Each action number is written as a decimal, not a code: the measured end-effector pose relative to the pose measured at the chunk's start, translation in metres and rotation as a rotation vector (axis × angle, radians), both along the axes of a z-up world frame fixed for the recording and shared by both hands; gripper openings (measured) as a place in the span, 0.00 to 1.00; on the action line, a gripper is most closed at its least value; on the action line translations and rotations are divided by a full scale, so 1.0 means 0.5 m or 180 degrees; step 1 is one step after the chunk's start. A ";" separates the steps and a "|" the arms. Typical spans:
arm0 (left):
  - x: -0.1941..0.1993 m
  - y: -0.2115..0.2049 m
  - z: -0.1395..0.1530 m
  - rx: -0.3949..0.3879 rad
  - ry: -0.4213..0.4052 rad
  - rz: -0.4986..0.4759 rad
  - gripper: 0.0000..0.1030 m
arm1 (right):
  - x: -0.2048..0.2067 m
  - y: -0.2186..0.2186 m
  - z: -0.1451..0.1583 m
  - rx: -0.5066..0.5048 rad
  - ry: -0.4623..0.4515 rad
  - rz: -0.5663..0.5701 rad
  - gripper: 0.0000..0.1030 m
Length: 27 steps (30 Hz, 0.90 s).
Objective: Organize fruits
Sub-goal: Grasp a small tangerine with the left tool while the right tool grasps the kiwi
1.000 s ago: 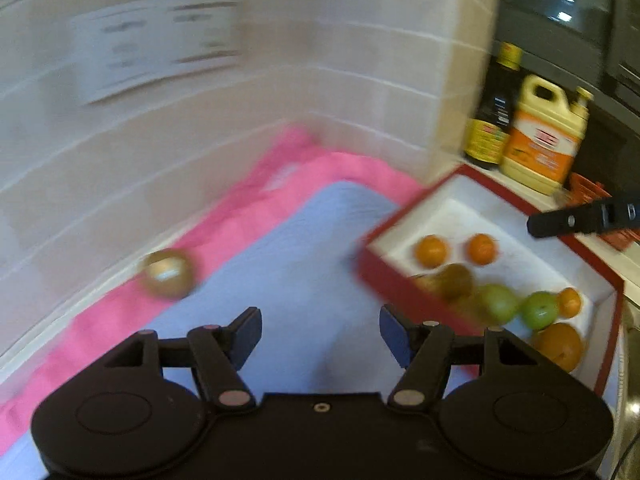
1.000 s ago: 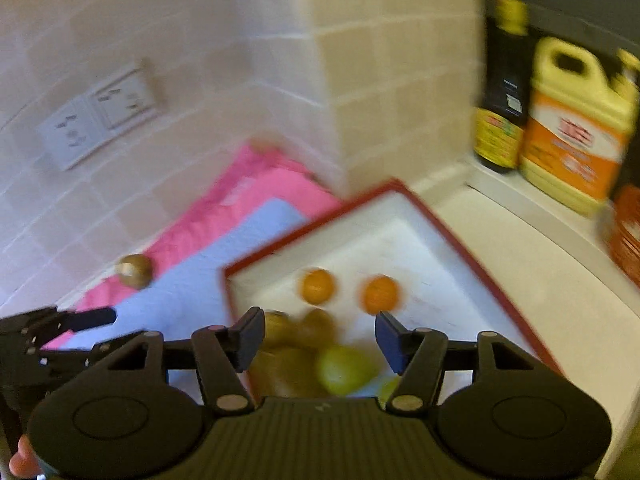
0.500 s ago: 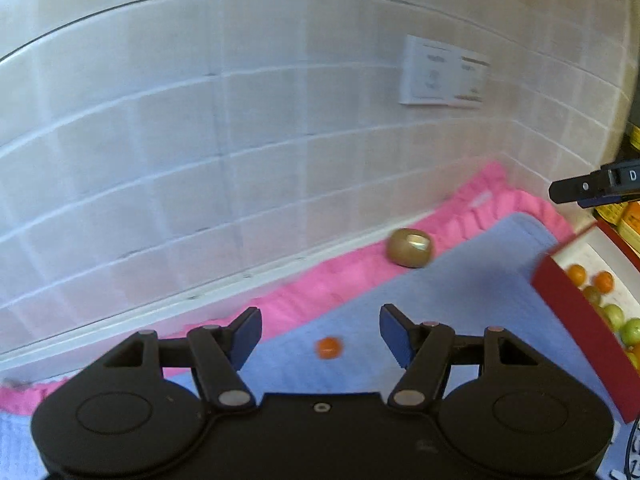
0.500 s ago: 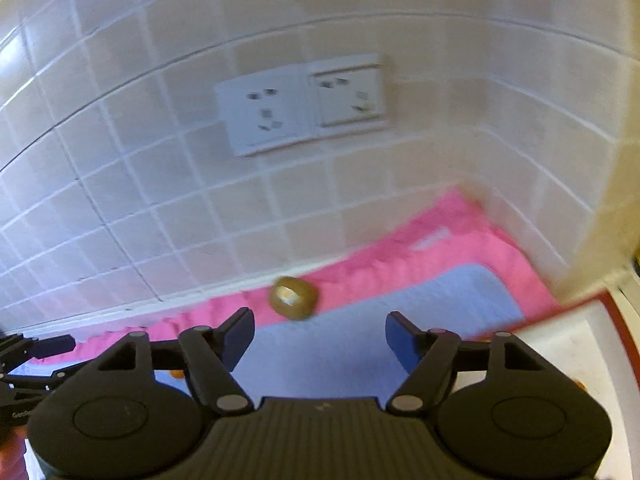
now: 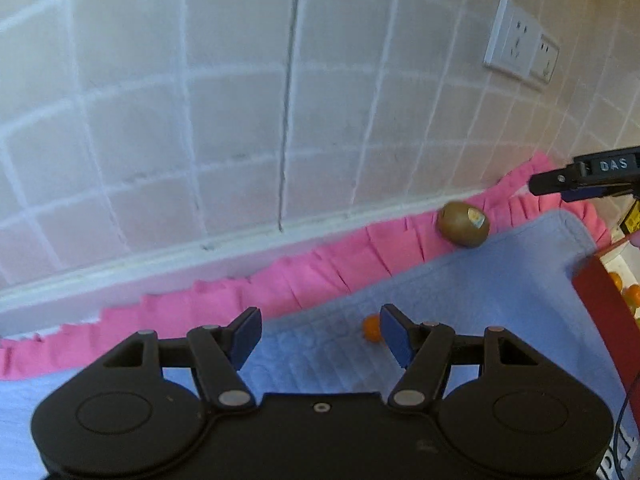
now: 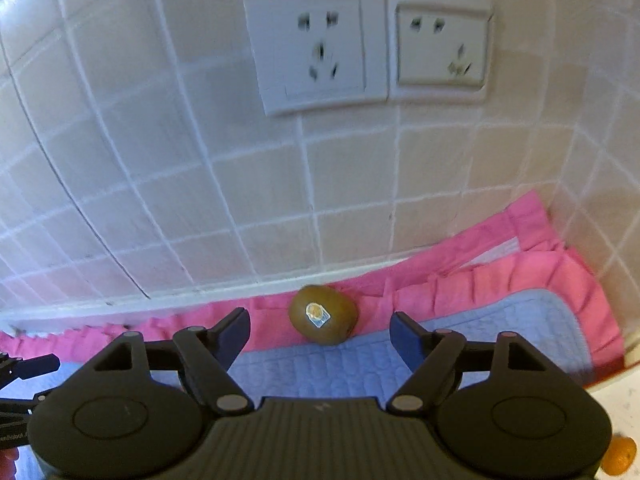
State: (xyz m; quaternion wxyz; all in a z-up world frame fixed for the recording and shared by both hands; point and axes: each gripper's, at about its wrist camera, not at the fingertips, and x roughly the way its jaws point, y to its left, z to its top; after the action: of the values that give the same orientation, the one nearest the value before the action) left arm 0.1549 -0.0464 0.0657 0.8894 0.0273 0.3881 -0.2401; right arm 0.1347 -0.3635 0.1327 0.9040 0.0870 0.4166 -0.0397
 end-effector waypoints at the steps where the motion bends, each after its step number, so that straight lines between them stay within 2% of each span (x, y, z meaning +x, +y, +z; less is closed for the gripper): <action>1: 0.004 -0.008 -0.011 0.0008 0.0028 -0.0025 0.75 | 0.011 0.000 -0.015 -0.0020 0.0041 0.0023 0.76; 6: 0.020 -0.056 -0.052 0.0039 0.0104 -0.0191 0.75 | 0.047 -0.001 -0.074 -0.0152 0.0087 0.0141 0.77; 11: 0.026 -0.100 -0.085 0.0137 0.0128 -0.0346 0.75 | 0.081 -0.012 -0.131 0.0023 0.0121 0.0183 0.78; 15: 0.027 -0.130 -0.108 0.0255 0.0128 -0.0445 0.75 | 0.097 -0.004 -0.155 -0.0010 0.0066 0.0266 0.78; 21: 0.029 -0.147 -0.130 0.0268 0.0152 -0.0491 0.75 | 0.118 0.011 -0.180 -0.0211 0.0034 0.0349 0.79; 27: 0.025 -0.149 -0.128 0.0316 0.0013 -0.0432 0.53 | 0.135 0.013 -0.202 -0.0158 0.0067 0.0363 0.79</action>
State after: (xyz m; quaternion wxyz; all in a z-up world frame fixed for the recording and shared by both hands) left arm 0.1672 -0.1208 0.0018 0.8678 0.0971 0.3987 -0.2803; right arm 0.2022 -0.3569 0.0319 0.9023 0.0403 0.4293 0.0007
